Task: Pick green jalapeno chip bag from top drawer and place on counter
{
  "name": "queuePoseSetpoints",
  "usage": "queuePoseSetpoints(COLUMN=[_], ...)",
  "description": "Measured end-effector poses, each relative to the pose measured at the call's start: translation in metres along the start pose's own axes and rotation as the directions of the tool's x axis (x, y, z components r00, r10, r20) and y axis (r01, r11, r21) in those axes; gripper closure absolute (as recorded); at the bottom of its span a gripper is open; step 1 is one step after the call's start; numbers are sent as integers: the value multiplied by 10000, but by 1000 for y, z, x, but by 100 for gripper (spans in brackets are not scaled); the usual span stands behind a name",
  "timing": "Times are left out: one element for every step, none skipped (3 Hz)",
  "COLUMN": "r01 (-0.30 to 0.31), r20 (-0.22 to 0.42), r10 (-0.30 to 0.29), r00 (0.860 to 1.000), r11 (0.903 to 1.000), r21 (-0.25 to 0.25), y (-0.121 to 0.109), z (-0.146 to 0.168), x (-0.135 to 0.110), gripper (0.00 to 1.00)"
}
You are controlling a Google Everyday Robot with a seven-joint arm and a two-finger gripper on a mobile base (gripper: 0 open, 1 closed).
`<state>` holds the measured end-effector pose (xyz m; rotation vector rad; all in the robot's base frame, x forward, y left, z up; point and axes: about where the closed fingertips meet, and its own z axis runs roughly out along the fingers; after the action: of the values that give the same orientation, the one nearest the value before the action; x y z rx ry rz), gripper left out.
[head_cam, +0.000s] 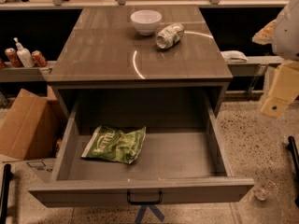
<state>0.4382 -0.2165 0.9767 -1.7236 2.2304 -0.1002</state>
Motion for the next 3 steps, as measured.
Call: queuePoseSetpoints(r01=[3,384,1184], r20=[5,703,1902], r10=[-3,-355,-986], r00=[10000,9969,9768], r11=[10000,9985,9884], r21=[-2,-397,-955], y=[0,6,19], z=[0,27,80], x=[0,-14,-42], gripper=[0,0,0])
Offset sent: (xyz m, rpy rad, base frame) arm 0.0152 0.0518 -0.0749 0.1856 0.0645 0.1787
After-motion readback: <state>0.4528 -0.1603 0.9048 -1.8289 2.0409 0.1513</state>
